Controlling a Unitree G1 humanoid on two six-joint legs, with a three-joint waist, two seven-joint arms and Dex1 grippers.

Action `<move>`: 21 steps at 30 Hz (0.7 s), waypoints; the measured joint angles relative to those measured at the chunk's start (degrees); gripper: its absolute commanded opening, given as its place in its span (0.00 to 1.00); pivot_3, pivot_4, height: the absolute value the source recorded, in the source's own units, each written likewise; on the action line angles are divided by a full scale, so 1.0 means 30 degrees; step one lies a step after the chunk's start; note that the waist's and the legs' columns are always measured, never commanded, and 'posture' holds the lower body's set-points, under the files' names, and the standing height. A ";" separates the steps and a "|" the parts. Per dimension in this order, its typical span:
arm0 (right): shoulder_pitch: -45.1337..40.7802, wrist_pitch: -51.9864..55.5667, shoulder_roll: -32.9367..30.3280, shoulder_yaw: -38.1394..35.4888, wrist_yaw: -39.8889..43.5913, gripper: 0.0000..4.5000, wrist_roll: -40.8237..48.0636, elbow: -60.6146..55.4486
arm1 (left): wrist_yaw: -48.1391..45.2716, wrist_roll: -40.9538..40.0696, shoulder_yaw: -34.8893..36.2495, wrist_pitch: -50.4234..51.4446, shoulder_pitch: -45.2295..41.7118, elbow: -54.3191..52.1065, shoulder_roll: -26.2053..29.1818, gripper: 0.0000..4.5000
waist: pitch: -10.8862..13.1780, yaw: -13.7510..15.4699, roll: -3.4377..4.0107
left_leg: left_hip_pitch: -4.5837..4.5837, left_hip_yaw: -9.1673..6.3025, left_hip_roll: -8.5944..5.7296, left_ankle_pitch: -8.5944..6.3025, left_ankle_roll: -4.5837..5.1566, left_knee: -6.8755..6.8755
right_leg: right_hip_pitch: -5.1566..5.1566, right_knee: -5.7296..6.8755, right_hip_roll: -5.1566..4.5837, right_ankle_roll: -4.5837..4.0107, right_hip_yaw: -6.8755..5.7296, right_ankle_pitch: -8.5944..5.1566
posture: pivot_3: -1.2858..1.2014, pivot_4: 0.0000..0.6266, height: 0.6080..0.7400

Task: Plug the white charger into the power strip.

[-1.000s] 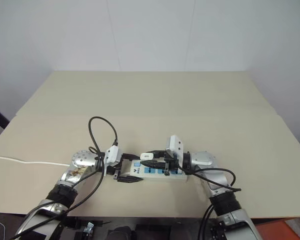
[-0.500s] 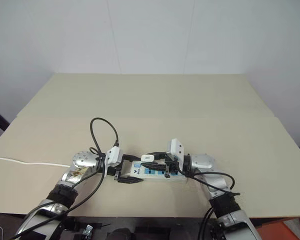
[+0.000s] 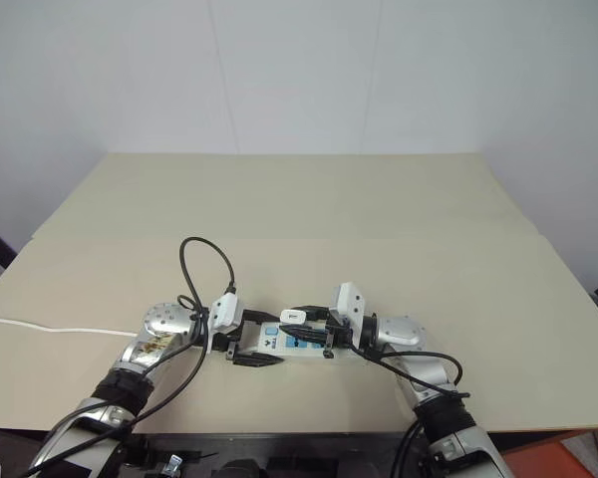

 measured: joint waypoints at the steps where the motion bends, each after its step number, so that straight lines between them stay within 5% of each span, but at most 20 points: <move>1: -0.0249 0.0079 -0.0167 0.0154 0.0230 0.24 -0.0001 0.0103 | 0.0002 0.0000 -0.0020 0.0000 0.0000 0.0001 0.0000 0.73 | -0.0008 -0.0002 0.0007 | 0.0000 -0.0001 0.0000 0.0000 0.0001 -0.0002 | 0.0000 -0.0001 0.0000 -0.0002 0.0000 -0.0001 | 0.52 0.24 1.00; 21: -0.0122 0.0791 -0.0259 0.0287 -0.0361 0.24 0.0046 -0.0335 | 0.0128 -0.0001 -0.0101 0.0037 0.0124 -0.0167 0.0121 0.73 | -0.0094 -0.0002 0.0003 | 0.0005 -0.0009 0.0013 -0.0008 0.0013 -0.0024 | -0.0002 -0.0012 0.0011 -0.0018 -0.0002 -0.0016 | 0.52 0.24 1.00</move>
